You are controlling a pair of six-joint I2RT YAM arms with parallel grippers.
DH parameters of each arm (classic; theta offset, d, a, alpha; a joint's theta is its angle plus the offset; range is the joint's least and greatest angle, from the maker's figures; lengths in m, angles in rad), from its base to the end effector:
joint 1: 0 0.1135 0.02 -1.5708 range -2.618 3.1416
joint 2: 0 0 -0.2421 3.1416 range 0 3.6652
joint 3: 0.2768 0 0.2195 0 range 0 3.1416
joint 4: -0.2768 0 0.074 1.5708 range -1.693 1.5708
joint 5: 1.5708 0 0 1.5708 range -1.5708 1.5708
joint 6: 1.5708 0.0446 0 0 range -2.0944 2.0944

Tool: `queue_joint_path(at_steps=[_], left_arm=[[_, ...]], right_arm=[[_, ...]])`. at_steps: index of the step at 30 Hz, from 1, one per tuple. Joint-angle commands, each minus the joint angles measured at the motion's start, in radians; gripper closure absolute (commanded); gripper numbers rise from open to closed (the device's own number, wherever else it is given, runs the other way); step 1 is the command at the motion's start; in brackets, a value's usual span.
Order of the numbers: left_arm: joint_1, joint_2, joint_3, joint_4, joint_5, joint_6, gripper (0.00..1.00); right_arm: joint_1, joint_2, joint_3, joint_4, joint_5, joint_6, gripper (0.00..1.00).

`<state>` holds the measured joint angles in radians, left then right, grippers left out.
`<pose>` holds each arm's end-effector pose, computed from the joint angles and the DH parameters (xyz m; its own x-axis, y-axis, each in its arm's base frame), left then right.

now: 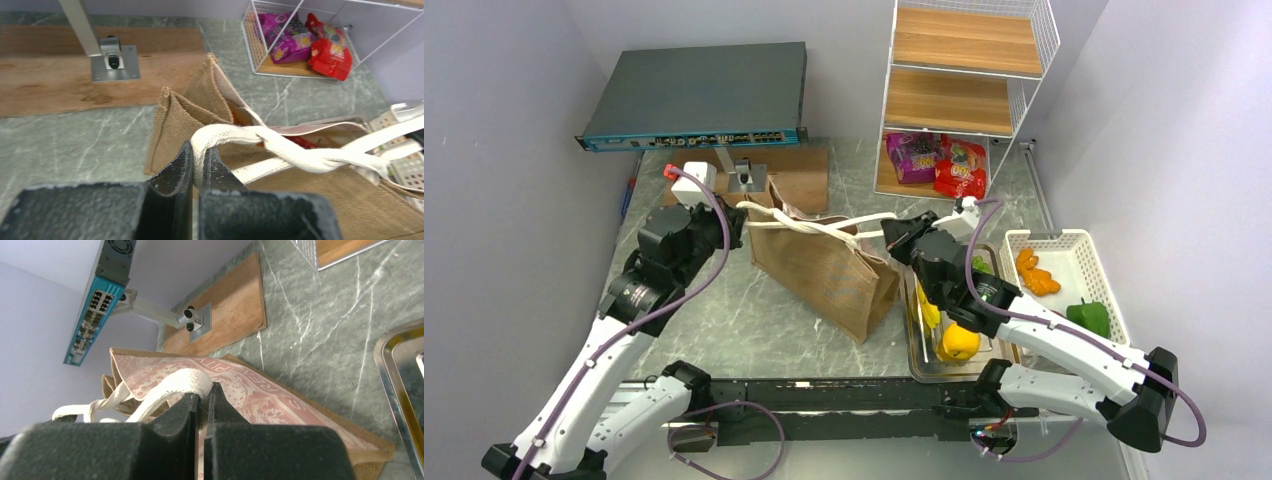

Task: Place the food into the grocery bag and tie it
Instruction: Tie the grocery bag at the center of the board.

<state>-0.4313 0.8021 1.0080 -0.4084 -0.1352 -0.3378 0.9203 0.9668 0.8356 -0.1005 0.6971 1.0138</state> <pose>0.1496 -0.0622 0.3656 -0.2699 -0.2373 -0.9332 0.2171 0.9292 -0.2991 0.1469 0.1458 0.3198 -0.2702 0.7196 -0.6396 -0.0045 0.6634 0.7482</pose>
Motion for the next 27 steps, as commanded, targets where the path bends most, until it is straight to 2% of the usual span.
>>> queue_joint_path(at_steps=[1, 12, 16, 23, 27], left_arm=[[0.065, -0.068, -0.032, 0.112, -0.339, 0.169, 1.0], [0.131, -0.082, -0.1, 0.131, -0.379, 0.196, 1.0], [0.141, -0.089, -0.111, 0.131, -0.399, 0.206, 1.0], [0.162, -0.085, -0.114, 0.118, -0.452, 0.217, 1.0], [0.167, -0.076, -0.109, 0.102, -0.474, 0.215, 1.0]], right_arm=[[-0.04, -0.053, 0.017, -0.134, 0.305, 0.122, 1.0], [-0.043, -0.103, -0.04, -0.37, 0.445, 0.35, 1.0], [-0.046, -0.107, -0.045, -0.419, 0.472, 0.385, 1.0], [-0.079, -0.129, -0.085, -0.425, 0.448, 0.402, 1.0], [-0.099, -0.15, -0.101, -0.389, 0.436, 0.351, 1.0]])
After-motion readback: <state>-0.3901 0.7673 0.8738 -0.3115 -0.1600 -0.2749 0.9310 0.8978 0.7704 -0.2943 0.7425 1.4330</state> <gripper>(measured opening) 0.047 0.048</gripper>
